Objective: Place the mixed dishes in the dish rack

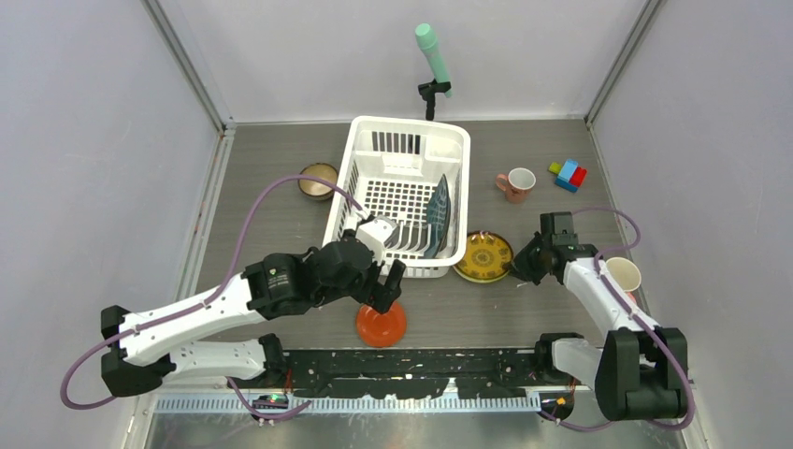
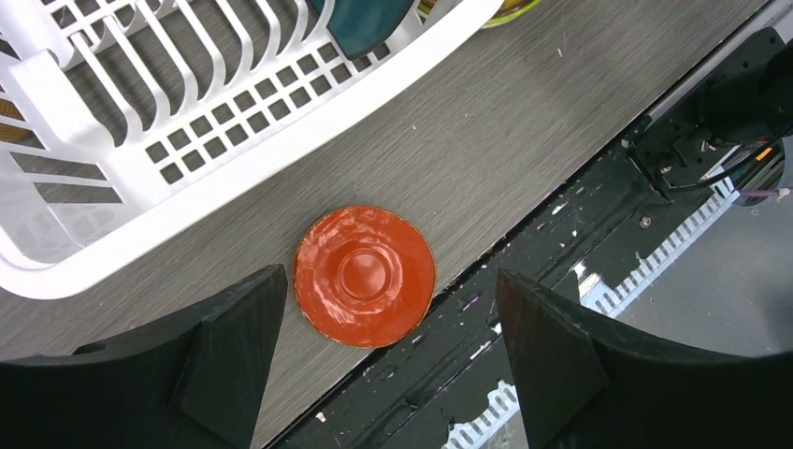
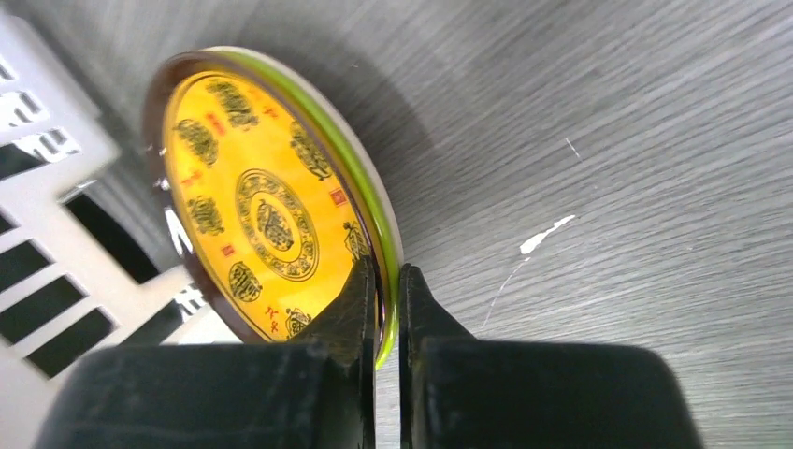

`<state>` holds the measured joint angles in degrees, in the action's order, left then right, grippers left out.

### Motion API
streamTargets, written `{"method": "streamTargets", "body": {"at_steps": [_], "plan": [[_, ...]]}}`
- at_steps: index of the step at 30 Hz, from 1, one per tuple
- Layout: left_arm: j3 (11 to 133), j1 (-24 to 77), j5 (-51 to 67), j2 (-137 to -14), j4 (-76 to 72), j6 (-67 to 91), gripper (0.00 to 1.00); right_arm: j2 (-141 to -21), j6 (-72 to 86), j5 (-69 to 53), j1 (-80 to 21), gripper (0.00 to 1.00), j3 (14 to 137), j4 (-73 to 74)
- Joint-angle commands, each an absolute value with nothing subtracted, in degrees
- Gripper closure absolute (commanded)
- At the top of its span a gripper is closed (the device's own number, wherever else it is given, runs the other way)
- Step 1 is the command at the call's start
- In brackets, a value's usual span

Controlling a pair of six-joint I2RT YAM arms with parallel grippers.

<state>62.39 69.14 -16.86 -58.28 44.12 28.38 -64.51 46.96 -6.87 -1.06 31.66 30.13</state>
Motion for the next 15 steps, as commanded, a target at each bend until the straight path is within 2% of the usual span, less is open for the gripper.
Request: {"method": "streamTargets", "body": {"at_steps": [1, 7, 15], "plan": [[62.59, 69.35, -16.16, -58.47, 41.82, 29.22, 0.15, -59.86, 45.93, -2.18, -0.75, 0.99, 34.81, 37.36], [62.65, 69.35, -15.98, -59.31, 41.48, 28.48, 0.16, -52.93, 45.18, -0.18, -0.79, 1.00, 39.37, 44.06], [63.08, 69.36, -15.03, -62.09, 39.43, 27.62, 0.16, -57.33, 46.35, -3.37, -0.79, 1.00, 37.64, 42.69]]}}
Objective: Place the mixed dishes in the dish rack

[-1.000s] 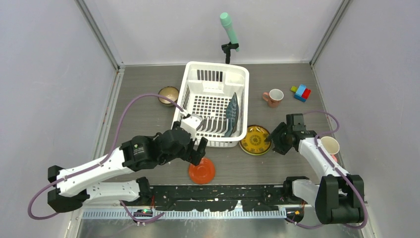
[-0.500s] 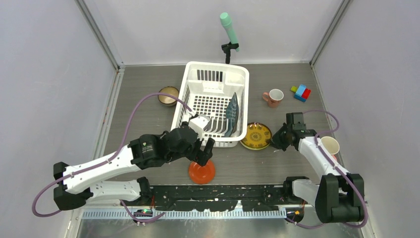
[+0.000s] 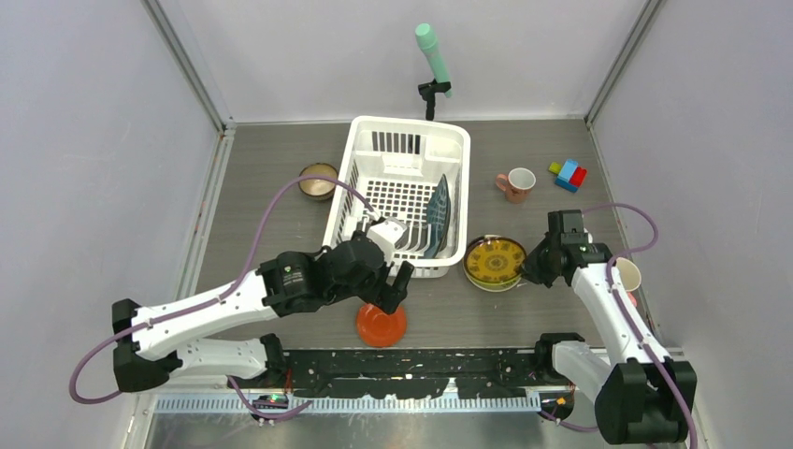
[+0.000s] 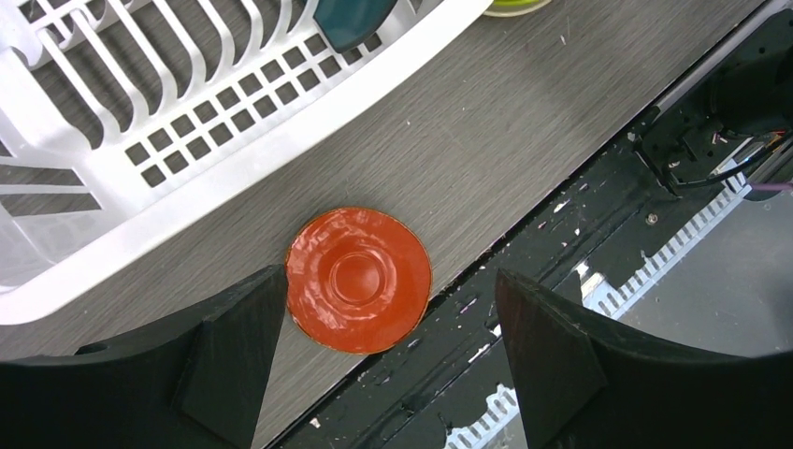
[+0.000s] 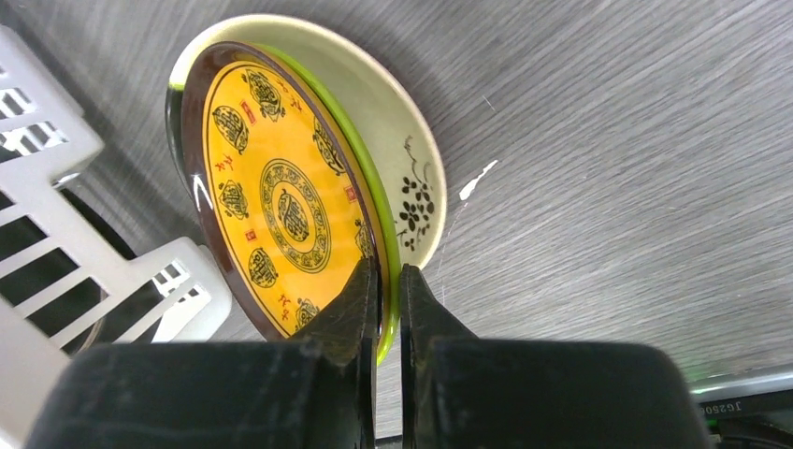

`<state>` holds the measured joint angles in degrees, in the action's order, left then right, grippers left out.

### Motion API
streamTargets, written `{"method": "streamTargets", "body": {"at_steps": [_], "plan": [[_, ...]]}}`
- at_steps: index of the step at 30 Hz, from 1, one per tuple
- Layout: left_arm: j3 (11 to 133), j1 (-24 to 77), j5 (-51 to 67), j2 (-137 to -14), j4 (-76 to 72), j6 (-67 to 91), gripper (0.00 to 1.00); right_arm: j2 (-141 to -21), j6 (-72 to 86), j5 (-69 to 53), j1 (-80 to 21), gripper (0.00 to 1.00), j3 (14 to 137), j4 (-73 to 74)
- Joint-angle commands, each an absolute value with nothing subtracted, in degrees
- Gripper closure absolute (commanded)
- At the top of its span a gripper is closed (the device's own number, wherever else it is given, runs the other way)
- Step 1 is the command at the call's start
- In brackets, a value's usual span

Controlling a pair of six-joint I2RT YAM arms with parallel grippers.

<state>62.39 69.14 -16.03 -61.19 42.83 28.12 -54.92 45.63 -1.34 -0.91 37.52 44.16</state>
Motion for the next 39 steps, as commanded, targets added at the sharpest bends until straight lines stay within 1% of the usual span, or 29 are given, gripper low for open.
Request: {"method": "streamTargets", "body": {"at_steps": [1, 3, 5, 7, 8, 12, 14, 15, 16, 17, 20, 21, 22, 30, 32, 33, 34, 36, 39], "plan": [[63.10, 69.36, -14.89, -62.34, 39.32, 27.68, 0.16, -58.59, 46.42, -3.53, -0.79, 0.99, 37.40, 42.33], [63.13, 69.41, -14.77, -62.58, 39.15, 27.67, 0.16, -60.01, 46.35, -3.81, -0.79, 1.00, 37.13, 41.65], [63.11, 69.36, -14.83, -62.60, 39.02, 27.61, 0.16, -60.77, 45.97, -3.99, -0.79, 0.97, 36.77, 40.85], [63.11, 69.42, -15.02, -62.50, 38.96, 27.60, 0.16, -61.53, 45.56, -4.16, -0.79, 0.89, 36.62, 40.45], [63.20, 69.41, -15.07, -62.41, 38.97, 27.54, 0.16, -61.75, 45.41, -4.20, -0.79, 0.83, 36.55, 40.35], [63.21, 69.35, -15.21, -62.19, 39.07, 27.59, 0.16, -62.94, 44.81, -4.83, -0.79, 0.73, 36.00, 39.49], [63.18, 69.38, -15.21, -62.17, 39.10, 27.59, 0.16, -63.57, 44.77, -5.72, -0.79, 0.70, 35.47, 38.79], [63.11, 69.43, -15.25, -62.19, 39.14, 27.49, 0.16, -63.69, 44.74, -6.24, -0.79, 0.70, 35.21, 38.52], [63.13, 69.38, -15.28, -62.20, 39.14, 27.51, 0.16, -63.89, 44.70, -6.51, -0.79, 0.77, 35.14, 38.38], [63.11, 69.39, -15.33, -62.19, 39.19, 27.47, 0.16, -63.85, 44.86, -6.48, -0.79, 0.82, 35.02, 38.25], [63.31, 69.42, -15.47, -62.04, 39.46, 27.51, 0.16, -63.54, 44.55, -6.67, -0.79, 0.95, 35.05, 38.39], [63.28, 69.41, -15.55, -61.99, 39.46, 27.44, 0.16, -63.45, 44.56, -6.26, -0.79, 0.98, 35.28, 38.84], [63.20, 69.38, -15.62, -62.00, 39.52, 27.41, 0.16, -63.26, 44.51, -6.07, -0.79, 0.99, 35.40, 39.11], [63.59, 69.41, -14.83, -62.85, 39.20, 26.59, 0.16, -61.34, 44.72, -4.21, -0.79, 0.98, 40.49, 47.55], [64.17, 69.44, -14.92, -63.53, 39.72, 26.01, 0.16, -61.19, 44.50, -3.49, -0.79, 0.91, 42.25, 49.70], [64.50, 69.43, -14.87, -63.86, 39.86, 25.75, 0.16, -61.18, 44.49, -3.37, -0.79, 0.85, 42.53, 50.08], [64.81, 69.43, -14.86, -64.17, 39.90, 25.49, 0.16, -61.22, 44.52, -3.85, -0.79, 0.84, 42.68, 50.16], [65.05, 69.44, -14.77, -64.35, 39.70, 25.17, 0.16, -61.61, 44.85, -4.67, -0.79, 0.83, 42.15, 49.64], [65.38, 69.46, -14.60, -64.59, 39.55, 25.05, 0.16, -62.81, 44.92, -6.07, -0.79, 0.83, 40.94, 48.38]]}}
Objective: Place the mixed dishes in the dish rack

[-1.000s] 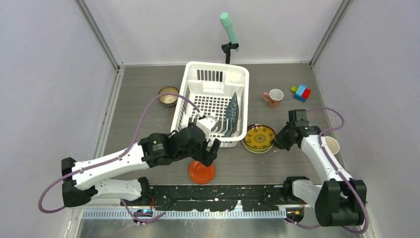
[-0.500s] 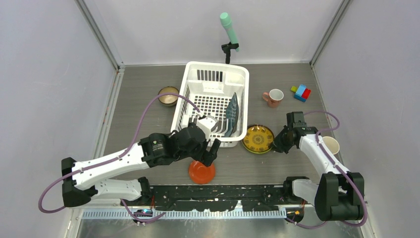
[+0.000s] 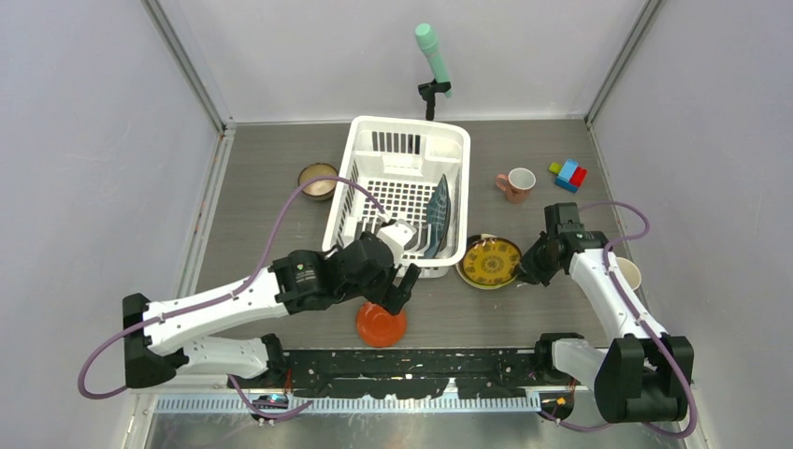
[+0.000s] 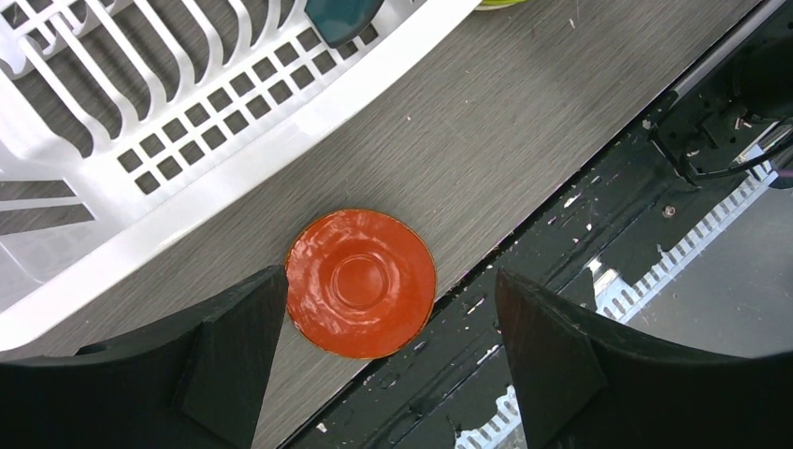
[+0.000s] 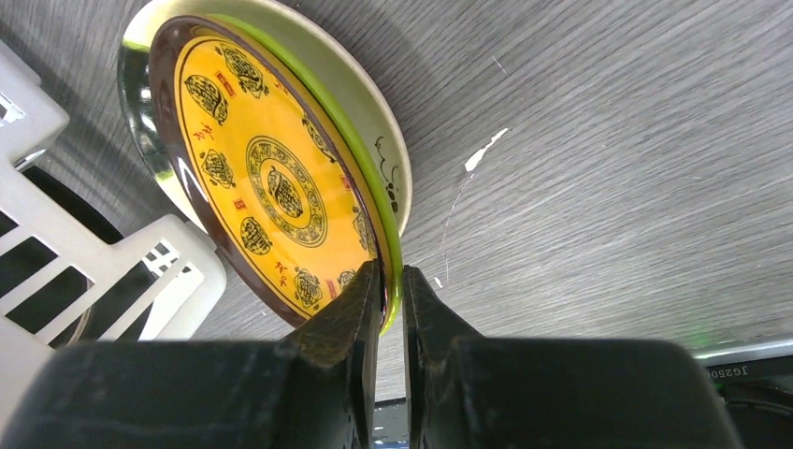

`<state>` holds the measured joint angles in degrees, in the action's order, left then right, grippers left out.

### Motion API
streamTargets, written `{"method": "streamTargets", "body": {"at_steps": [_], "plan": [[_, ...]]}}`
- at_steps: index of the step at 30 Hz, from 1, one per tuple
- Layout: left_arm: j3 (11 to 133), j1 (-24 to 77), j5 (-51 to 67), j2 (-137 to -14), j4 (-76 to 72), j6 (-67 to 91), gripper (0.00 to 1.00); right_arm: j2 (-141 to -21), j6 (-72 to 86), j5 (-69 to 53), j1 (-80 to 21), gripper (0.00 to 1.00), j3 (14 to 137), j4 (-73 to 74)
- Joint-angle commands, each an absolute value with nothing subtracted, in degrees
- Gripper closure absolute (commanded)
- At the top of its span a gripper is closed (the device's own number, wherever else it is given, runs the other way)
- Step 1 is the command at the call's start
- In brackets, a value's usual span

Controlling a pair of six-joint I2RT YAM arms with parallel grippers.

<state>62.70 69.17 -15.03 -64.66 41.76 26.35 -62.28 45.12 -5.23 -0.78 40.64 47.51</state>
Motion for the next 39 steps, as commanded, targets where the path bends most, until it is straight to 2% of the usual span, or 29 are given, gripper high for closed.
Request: {"method": "streamTargets", "body": {"at_steps": [1, 2, 3, 5, 7, 13, 27, 30, 33, 34, 35, 37, 39], "plan": [[65.43, 69.44, -14.55, -64.61, 39.55, 25.05, 0.16, -63.05, 44.52, -6.79, -0.79, 0.82, 40.23, 47.52], [65.40, 69.45, -14.39, -64.63, 39.53, 25.05, 0.16, -63.53, 43.92, -7.88, -0.79, 0.79, 39.85, 46.92], [65.40, 69.48, -14.22, -64.60, 39.50, 25.09, 0.16, -63.76, 43.43, -9.42, -0.79, 0.68, 39.25, 46.27], [65.27, 69.46, -14.07, -64.63, 39.41, 25.14, 0.16, -64.11, 43.18, -10.64, -0.79, 0.55, 38.45, 45.46], [65.41, 69.51, -14.06, -64.69, 39.35, 25.14, 0.16, -64.19, 43.18, -10.27, -0.79, 0.47, 37.90, 44.94], [65.91, 69.46, -13.71, -64.36, 39.59, 25.09, 0.16, -63.83, 42.83, -7.45, -0.77, 0.45, 37.02, 42.09], [66.01, 69.44, -14.15, -64.04, 40.67, 24.70, 0.16, -69.57, 43.05, -4.60, -0.79, 0.51, 35.56, 35.18], [65.88, 69.48, -14.24, -63.92, 40.67, 24.60, 0.16, -68.90, 43.54, -4.60, -0.79, 0.62, 35.09, 35.87], [65.67, 69.45, -14.24, -63.89, 40.69, 24.70, 0.16, -67.66, 44.64, -5.06, -0.77, 0.65, 34.00, 36.74], [65.58, 69.46, -14.19, -63.90, 40.69, 24.70, 0.16, -67.53, 44.77, -5.21, -0.78, 0.73, 33.79, 36.96], [65.45, 69.45, -14.16, -63.82, 40.69, 24.76, 0.16, -67.33, 45.10, -5.70, -0.79, 0.75, 33.52, 37.39], [65.20, 69.44, -14.13, -63.88, 40.62, 24.87, 0.16, -66.79, 45.39, -5.83, -0.72, 0.87, 33.64, 38.64], [65.11, 69.43, -13.93, -63.85, 40.60, 25.00, 0.16, -65.65, 45.38, -5.39, -0.78, 0.89, 34.15, 40.48]]}}
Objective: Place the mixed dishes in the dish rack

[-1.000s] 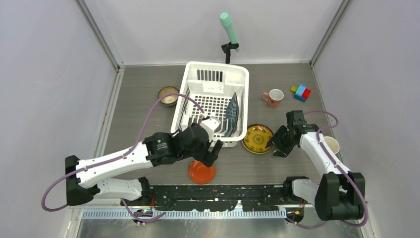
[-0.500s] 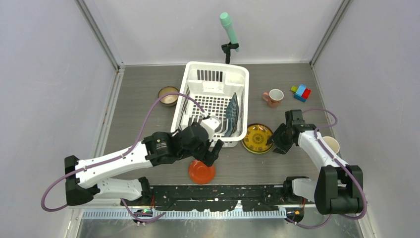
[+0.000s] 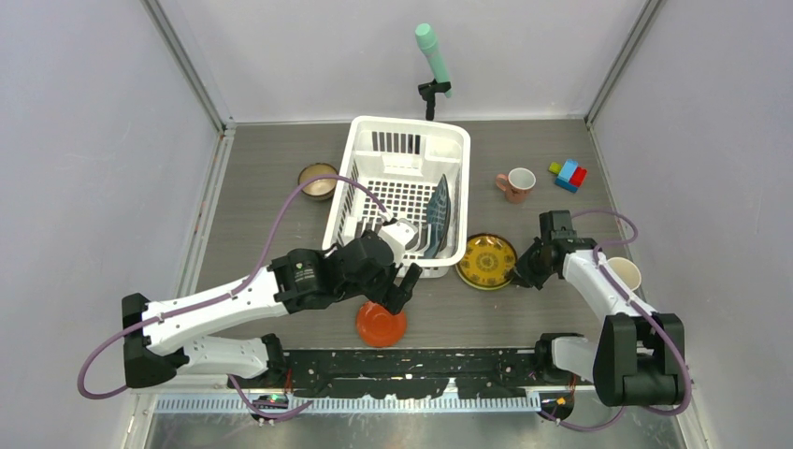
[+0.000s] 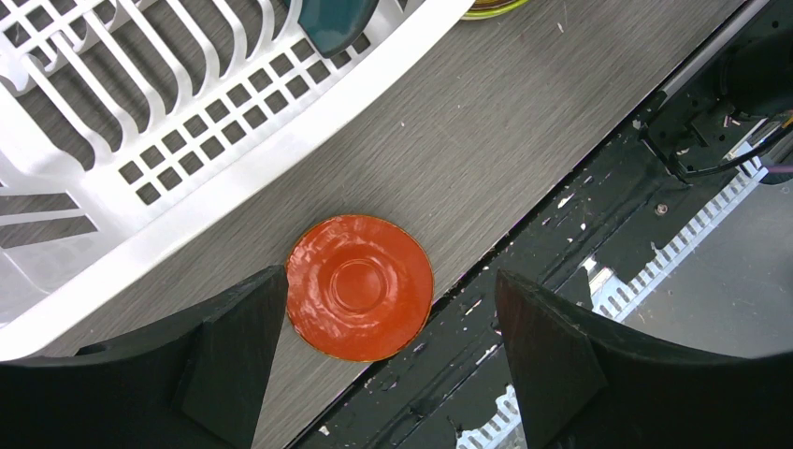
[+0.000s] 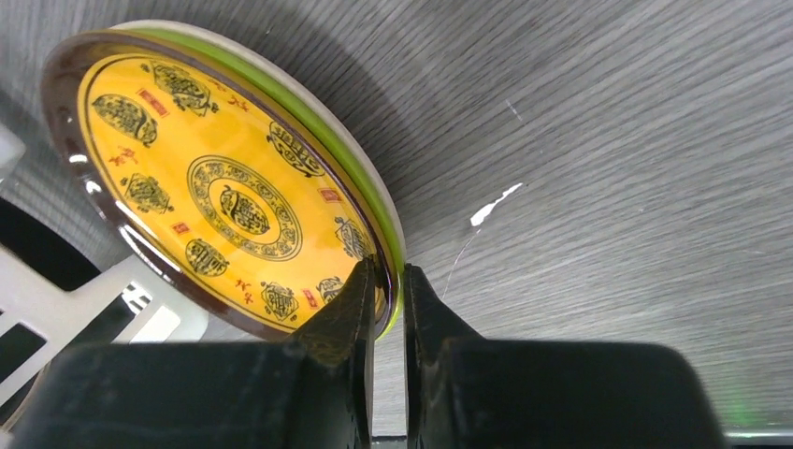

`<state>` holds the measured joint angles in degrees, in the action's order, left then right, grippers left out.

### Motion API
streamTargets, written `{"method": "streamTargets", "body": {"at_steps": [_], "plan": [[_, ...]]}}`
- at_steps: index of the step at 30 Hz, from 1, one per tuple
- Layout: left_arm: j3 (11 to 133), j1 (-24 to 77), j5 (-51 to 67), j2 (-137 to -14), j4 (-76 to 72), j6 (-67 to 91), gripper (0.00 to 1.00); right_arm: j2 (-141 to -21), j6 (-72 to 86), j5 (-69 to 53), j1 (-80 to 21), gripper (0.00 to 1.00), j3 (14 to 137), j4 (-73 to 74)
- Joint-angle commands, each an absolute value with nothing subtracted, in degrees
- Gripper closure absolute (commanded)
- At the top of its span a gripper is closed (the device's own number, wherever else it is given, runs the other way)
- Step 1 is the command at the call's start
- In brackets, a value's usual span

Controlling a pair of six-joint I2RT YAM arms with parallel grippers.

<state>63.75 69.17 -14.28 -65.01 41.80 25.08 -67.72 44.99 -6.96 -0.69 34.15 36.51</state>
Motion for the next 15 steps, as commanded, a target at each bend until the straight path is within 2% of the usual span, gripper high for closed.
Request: {"method": "streamTargets", "body": {"at_steps": [1, 9, 12, 15], "plan": [[65.05, 69.46, -13.89, -63.77, 40.66, 25.04, 0.16, -64.53, 45.28, -5.20, -0.79, 0.89, 34.44, 41.07], [64.74, 69.46, -13.79, -63.79, 39.99, 24.96, 0.16, -60.62, 45.84, -6.13, -0.79, 0.90, 37.96, 46.81], [64.49, 69.44, -12.37, -64.43, 38.92, 24.56, 0.16, -60.56, 45.91, -7.42, -0.79, 0.98, 39.75, 48.62], [64.04, 71.36, -13.17, -65.50, 36.21, 22.01, 0.17, -59.13, 46.38, -8.07, -0.79, 1.00, 43.22, 51.54]]}}
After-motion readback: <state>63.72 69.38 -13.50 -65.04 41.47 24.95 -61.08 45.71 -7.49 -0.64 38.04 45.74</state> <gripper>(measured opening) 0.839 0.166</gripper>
